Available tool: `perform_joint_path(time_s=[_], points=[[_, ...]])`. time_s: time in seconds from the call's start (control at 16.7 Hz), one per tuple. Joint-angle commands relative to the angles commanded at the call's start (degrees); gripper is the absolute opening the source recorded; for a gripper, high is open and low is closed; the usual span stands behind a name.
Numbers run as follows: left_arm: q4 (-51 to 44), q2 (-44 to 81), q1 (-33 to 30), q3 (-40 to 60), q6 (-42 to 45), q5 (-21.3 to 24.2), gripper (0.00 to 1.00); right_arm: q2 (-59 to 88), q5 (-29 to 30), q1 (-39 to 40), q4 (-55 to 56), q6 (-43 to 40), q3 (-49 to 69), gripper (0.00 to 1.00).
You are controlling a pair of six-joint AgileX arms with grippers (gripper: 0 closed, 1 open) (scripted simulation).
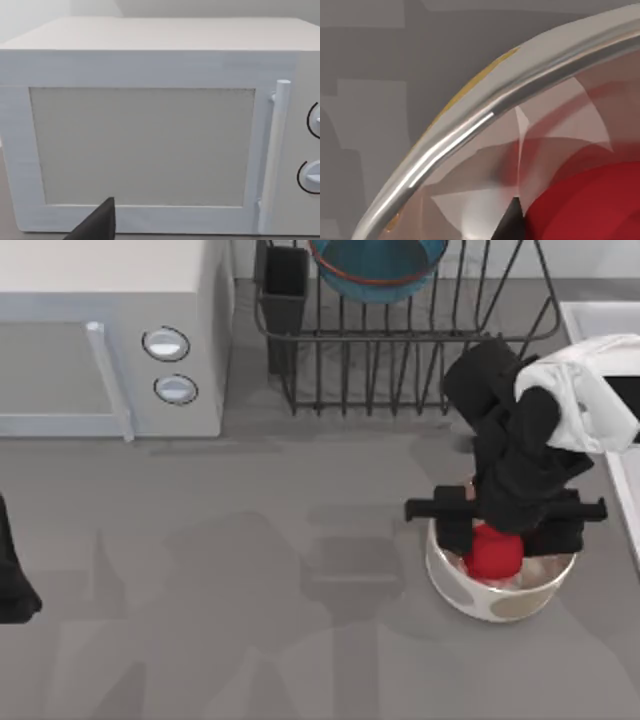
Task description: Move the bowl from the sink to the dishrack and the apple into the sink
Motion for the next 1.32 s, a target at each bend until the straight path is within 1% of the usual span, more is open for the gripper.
perform_joint_path(time_s=[0.18, 0.48, 0.66, 0.9, 1.02, 1.14, 1.32], points=[[0.0, 0.0, 0.0, 0.0, 0.0, 0.0, 1.0, -1.04, 0.04, -0.07, -4.11, 0.17, 3.44, 0.0], [0.0, 0.0, 0.0, 0.0, 0.0, 0.0, 1.0, -4.82, -0.07, -0.06, -18.21, -0.11, 12.2, 0.0], [0.0, 0.0, 0.0, 0.0, 0.0, 0.0, 1.0, -6.44, -0.07, -0.14, -21.49, -0.29, 14.97, 0.0], [0.0, 0.0, 0.0, 0.0, 0.0, 0.0, 1.0, -6.24, -0.09, -0.07, -21.36, -0.19, 14.86, 0.0], [0.0, 0.0, 0.0, 0.0, 0.0, 0.0, 1.0, -6.45, -0.34, -1.51, -19.63, -0.98, 14.02, 0.0], [0.0, 0.0, 0.0, 0.0, 0.0, 0.0, 1.0, -6.84, -1.04, -4.64, -15.51, -2.76, 11.92, 0.0], [0.0, 0.0, 0.0, 0.0, 0.0, 0.0, 1.0, -7.43, -3.05, -11.56, -5.35, -6.73, 6.57, 0.0]])
